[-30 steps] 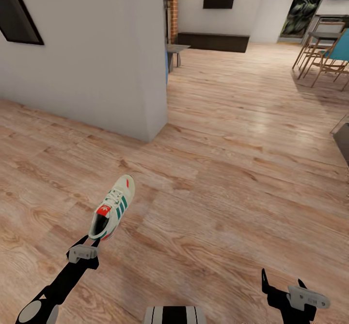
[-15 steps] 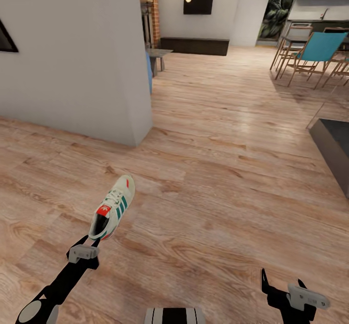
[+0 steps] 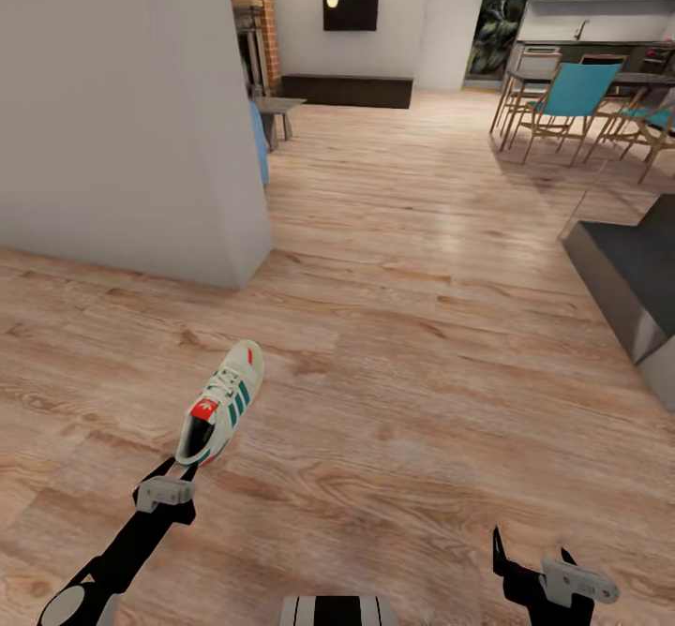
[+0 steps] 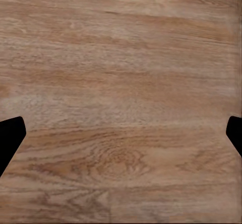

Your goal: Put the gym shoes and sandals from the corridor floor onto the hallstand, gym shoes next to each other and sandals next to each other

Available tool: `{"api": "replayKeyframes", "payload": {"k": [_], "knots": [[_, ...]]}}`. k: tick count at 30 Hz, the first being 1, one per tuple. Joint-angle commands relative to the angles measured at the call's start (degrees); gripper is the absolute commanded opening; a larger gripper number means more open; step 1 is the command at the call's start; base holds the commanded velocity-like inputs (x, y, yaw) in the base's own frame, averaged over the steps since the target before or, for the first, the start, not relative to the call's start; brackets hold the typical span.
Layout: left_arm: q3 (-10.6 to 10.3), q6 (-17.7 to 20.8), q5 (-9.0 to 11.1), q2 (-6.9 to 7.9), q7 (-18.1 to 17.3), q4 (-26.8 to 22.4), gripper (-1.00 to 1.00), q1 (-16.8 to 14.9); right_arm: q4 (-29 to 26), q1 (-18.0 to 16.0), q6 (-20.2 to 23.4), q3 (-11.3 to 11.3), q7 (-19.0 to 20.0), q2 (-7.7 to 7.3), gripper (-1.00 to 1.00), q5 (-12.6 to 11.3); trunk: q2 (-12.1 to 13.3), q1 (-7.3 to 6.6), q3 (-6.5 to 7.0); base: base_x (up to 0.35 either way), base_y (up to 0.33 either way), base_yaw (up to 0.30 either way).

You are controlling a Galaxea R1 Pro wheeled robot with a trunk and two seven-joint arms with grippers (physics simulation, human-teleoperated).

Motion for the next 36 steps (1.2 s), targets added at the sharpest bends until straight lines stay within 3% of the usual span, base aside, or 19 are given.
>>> {"api": "replayKeyframes", "payload": {"k": [1,9,18,23,27,36], "knots": [[0.0,-0.1,0.6,-0.06,-0.4,0.4,-1.0,0.0,0.3,0.0,-0.5,0.1,-0.1,0.09,1.0,0.0,0.0,-0.01,-0.01,0.0,0.0,-0.269],[-0.1,-1.0,0.6,-0.28,-0.5,1.9,-1.0,0.0,1.6,-0.2,-2.2,0.4,-0.3,0.26,1.0,0.0,0.0,-0.01,0.19,0.0,0.0,-0.278],[0.0,-6.2,0.7,-0.21,-0.5,5.0,-1.0,0.0,1.7,-0.2,-2.5,0.3,-0.4,0.29,1.0,0.0,0.0,-0.01,0.45,0.0,0.0,-0.284],[0.2,-6.9,0.6,-0.18,0.0,9.8,-1.0,-2.0,1.4,-0.2,-2.4,0.3,-0.7,0.29,1.0,-0.1,0.0,-0.01,0.6,0.0,0.0,-0.285],[0.2,-7.6,0.5,-0.13,-0.1,17.8,-1.0,-5.5,1.1,-0.2,-2.4,0.4,-2.2,0.29,1.0,-0.1,0.0,-0.01,0.71,0.0,0.0,-0.285],[0.1,-8.9,0.5,-0.24,0.0,20.0,-1.0,-6.3,1.3,-0.2,-2.4,0.4,-2.8,0.29,1.0,-0.1,0.0,-0.01,1.0,0.0,0.0,-0.285]]}}
